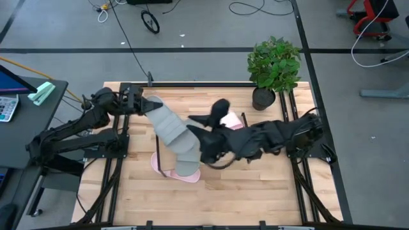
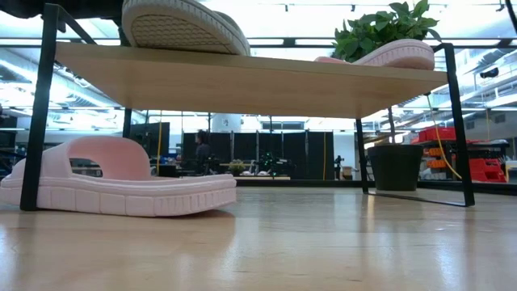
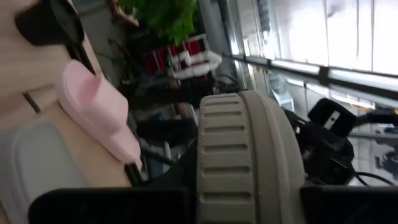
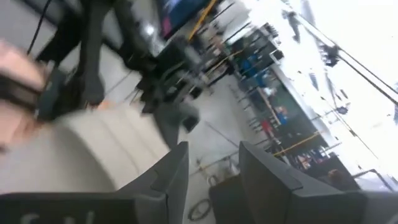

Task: Pick and place slides into the shelf
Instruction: Put the gray slide on the shelf

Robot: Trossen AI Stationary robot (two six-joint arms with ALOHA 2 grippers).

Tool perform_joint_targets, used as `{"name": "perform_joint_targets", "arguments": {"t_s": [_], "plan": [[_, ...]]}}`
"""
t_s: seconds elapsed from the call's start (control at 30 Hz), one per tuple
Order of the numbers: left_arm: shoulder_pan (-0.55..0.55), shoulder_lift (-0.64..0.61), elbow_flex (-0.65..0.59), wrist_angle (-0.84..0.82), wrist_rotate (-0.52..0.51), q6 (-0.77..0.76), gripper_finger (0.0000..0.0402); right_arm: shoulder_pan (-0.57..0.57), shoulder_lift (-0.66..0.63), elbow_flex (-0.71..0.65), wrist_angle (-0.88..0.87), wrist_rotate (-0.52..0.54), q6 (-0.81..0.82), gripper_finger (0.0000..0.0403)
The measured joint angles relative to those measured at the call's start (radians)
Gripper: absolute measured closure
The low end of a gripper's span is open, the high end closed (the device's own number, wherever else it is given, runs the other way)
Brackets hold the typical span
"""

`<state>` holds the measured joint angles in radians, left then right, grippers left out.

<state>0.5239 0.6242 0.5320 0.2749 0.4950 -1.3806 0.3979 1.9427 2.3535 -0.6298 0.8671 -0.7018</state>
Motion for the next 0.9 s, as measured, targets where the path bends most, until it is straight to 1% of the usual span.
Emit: {"name": "perform_joint_targets", "arguments": {"t_s": [0.1,0.17,0.37,0.43,0.5,0.57,0.7,0.83,0.9], "plan": [[0.015,0.000,0.000,-0.001,0.051,-0.001,0.0347,0.002,0.020,-0.009,0.003,-0.022,0.003,0.0256],[0.026,0.000,0.000,-0.003,0.093,0.000,0.0347,0.003,0.029,-0.007,0.006,-0.033,0.057,0.0256],[0.035,0.055,0.001,-0.024,0.321,0.012,0.0347,0.003,0.017,-0.006,-0.040,-0.030,0.245,0.0263],[0.038,0.089,0.001,-0.024,0.355,0.037,0.0347,0.002,0.014,-0.006,-0.059,-0.030,0.304,0.0267],[0.053,0.128,0.001,-0.021,0.356,0.088,0.0347,0.001,0.013,-0.006,-0.081,-0.032,0.352,0.0270],[0.090,0.184,0.001,0.003,0.399,0.148,0.0347,0.001,0.016,-0.006,-0.103,-0.047,0.401,0.0273],[0.195,0.300,0.027,0.015,0.520,0.232,0.0347,0.000,0.024,-0.006,-0.158,-0.102,0.492,0.0280],[0.299,0.405,0.128,0.019,0.637,0.300,0.0347,0.001,0.027,-0.006,-0.193,-0.118,0.580,0.0284],[0.347,0.448,0.197,0.022,0.654,0.321,0.0347,0.004,0.027,-0.006,-0.200,-0.119,0.615,0.0286]]}}
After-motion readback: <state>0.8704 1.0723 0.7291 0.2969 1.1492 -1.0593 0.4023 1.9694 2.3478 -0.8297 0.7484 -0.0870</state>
